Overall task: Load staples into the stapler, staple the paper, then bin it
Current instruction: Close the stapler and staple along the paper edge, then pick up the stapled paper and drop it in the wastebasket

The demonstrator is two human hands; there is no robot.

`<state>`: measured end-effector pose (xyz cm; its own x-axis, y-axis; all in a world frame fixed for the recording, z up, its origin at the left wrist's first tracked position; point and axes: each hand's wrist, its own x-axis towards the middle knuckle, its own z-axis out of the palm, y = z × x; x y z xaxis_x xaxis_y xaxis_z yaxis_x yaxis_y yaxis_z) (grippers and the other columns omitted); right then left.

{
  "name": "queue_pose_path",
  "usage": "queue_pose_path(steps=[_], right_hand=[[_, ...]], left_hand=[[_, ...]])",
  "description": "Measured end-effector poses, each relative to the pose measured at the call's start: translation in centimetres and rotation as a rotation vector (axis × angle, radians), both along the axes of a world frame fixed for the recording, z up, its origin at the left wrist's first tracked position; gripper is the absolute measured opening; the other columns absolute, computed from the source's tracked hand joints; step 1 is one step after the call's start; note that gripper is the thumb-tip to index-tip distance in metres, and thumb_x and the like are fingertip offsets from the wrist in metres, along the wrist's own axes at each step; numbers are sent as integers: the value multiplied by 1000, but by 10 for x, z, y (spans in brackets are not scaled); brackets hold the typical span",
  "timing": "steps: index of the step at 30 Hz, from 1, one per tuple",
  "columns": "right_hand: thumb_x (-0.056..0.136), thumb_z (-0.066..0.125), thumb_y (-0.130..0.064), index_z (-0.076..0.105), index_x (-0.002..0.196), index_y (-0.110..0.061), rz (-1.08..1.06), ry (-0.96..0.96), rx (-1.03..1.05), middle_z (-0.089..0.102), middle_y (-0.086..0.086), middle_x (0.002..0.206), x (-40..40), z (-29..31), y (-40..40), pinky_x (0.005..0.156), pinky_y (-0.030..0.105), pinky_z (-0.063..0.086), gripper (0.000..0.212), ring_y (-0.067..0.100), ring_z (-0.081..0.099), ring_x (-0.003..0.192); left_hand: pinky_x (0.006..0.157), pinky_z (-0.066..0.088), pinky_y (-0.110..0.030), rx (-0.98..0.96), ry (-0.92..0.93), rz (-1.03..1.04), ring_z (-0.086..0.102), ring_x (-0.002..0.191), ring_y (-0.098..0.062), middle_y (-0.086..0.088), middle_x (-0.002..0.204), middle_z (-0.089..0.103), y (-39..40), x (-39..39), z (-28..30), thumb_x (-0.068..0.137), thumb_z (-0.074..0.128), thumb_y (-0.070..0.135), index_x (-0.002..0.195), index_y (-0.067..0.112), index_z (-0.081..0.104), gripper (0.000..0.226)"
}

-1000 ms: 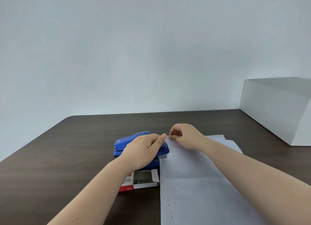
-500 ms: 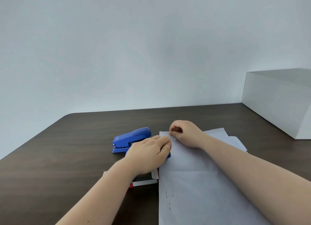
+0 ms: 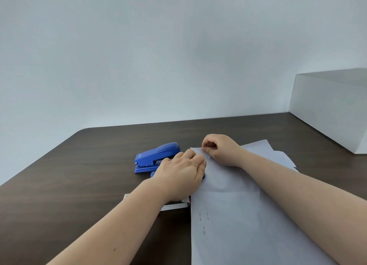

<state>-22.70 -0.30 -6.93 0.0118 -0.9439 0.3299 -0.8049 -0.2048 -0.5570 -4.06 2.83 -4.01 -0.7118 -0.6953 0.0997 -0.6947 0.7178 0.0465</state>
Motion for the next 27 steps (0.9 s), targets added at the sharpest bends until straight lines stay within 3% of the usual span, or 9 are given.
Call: queue_pose_path(steps=[4,8,13,16,18,20,24,27], right_hand=[[89,56,-11,58,81,-19,-2,4,14,54,-10,73,1,2,1,60,12,36,12,8,49,68],[90,55,-13,57,81,-20,-12,34,36,54,-8,74,2,5,1,63,16,39,11,9,49,69],[90,52,-13,55,82,-22,-80,101,51,53,-11,72,-1,10,6,71,30,44,13,16,49,72],[91,51,-15,56,84,-22,-121,136,39,52,-12,72,-7,17,13,74,30,41,11,17,49,76],[92,50,-16,57,85,-19,-169,180,0,55,-8,79,-15,25,21,79,33,41,11,17,49,79],[92,50,-16,61,88,-15,-220,219,-76,57,-7,83,-25,36,30,80,34,41,12,16,49,80],[93,53,-17,62,88,-12,-249,197,-223,59,-7,78,-39,65,50,76,30,36,12,17,52,80],[94,52,-16,61,88,-13,-223,189,-274,57,-10,75,-35,88,64,78,28,33,12,16,50,80]], left_hand=[[81,33,-32,-21,-16,-15,46,105,-20,1,112,47,2,0,-1,101,21,37,105,19,46,31],[84,35,-33,79,67,12,47,109,-18,5,116,50,-1,1,1,100,22,39,110,23,49,33],[97,40,-35,170,367,38,46,119,-15,7,127,51,-6,6,6,99,31,26,122,25,51,30],[97,40,-32,417,714,93,53,110,-12,9,113,61,-7,9,12,100,30,31,103,26,62,33],[95,40,-28,487,817,116,53,102,-8,14,100,60,-9,10,17,101,29,31,94,29,61,33],[95,42,-34,517,920,134,51,93,-9,14,88,57,-10,10,23,100,33,27,92,28,61,30],[75,49,-27,454,919,173,55,79,-10,8,105,64,-2,5,39,99,38,24,107,25,61,25],[95,49,-33,468,875,169,60,104,-12,4,115,65,10,-2,48,97,44,20,117,23,59,25]])
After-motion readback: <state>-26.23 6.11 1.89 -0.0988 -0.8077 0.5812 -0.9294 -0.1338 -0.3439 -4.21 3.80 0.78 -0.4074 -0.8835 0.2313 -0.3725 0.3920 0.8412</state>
